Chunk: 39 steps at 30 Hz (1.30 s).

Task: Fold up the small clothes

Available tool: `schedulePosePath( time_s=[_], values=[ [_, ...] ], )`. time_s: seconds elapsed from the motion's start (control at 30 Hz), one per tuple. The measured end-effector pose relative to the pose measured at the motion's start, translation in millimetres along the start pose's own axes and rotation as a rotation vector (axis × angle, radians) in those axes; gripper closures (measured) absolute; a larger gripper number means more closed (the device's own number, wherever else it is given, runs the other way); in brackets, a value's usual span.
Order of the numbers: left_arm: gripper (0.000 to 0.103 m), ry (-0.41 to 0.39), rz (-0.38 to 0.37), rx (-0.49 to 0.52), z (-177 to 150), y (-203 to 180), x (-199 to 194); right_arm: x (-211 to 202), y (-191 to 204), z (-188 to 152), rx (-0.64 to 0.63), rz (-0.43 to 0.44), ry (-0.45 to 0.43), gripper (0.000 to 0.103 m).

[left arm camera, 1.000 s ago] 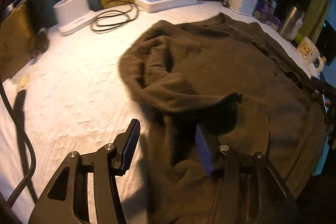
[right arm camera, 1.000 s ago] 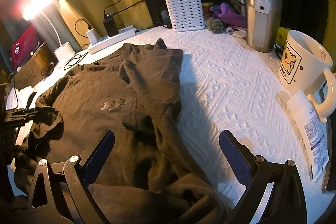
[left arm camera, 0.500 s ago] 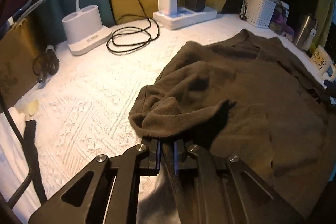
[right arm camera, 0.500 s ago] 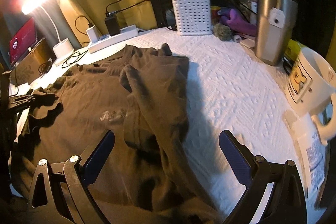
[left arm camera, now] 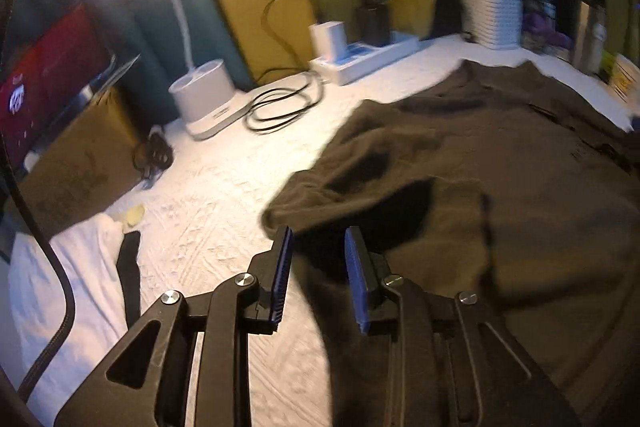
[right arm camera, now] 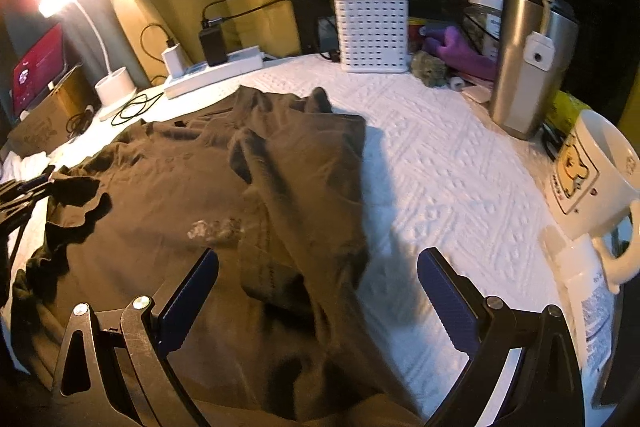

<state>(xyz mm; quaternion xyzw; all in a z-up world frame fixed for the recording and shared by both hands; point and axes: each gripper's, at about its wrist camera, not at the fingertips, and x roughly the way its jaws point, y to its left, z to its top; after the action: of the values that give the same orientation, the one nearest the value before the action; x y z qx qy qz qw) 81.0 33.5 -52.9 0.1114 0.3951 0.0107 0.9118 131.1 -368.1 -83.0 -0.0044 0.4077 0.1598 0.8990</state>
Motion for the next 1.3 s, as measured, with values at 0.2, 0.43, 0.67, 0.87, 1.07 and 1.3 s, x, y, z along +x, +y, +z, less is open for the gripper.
schedulePosePath(
  time_s=[0.2, 0.43, 0.67, 0.87, 1.07, 1.3],
  values=[
    [0.076, 0.077, -0.093, 0.087, -14.9, -34.7, 11.7, -11.8, -2.4, -11.4, -0.005, -0.010, -0.003, 0.003],
    [0.076, 0.098, -0.100, 0.163, -22.8, -66.0, 3.2, -19.2, -15.5, -21.7, 0.021, -0.054, 0.005, 0.003],
    [0.076, 0.061, -0.181, 0.105, -17.2, -61.2, -14.5, -30.6, 16.6, -2.8, -0.122, -0.022, -0.077, 0.027],
    [0.076, 0.041, -0.221, -0.029, -17.1, -35.9, -10.9, 12.8, 49.6, -7.1, -0.213, 0.014, 0.048, 0.063],
    [0.076, 0.052, -0.214, -0.071, -28.2, -19.0, -9.4, 26.8, 47.3, -10.1, -0.212, -0.016, 0.074, 0.089],
    [0.064, 0.036, -0.242, -0.144, -41.5, 8.2, -24.6, 28.1, 70.3, -15.6, -0.246, 0.068, 0.103, 0.090]
  ],
)
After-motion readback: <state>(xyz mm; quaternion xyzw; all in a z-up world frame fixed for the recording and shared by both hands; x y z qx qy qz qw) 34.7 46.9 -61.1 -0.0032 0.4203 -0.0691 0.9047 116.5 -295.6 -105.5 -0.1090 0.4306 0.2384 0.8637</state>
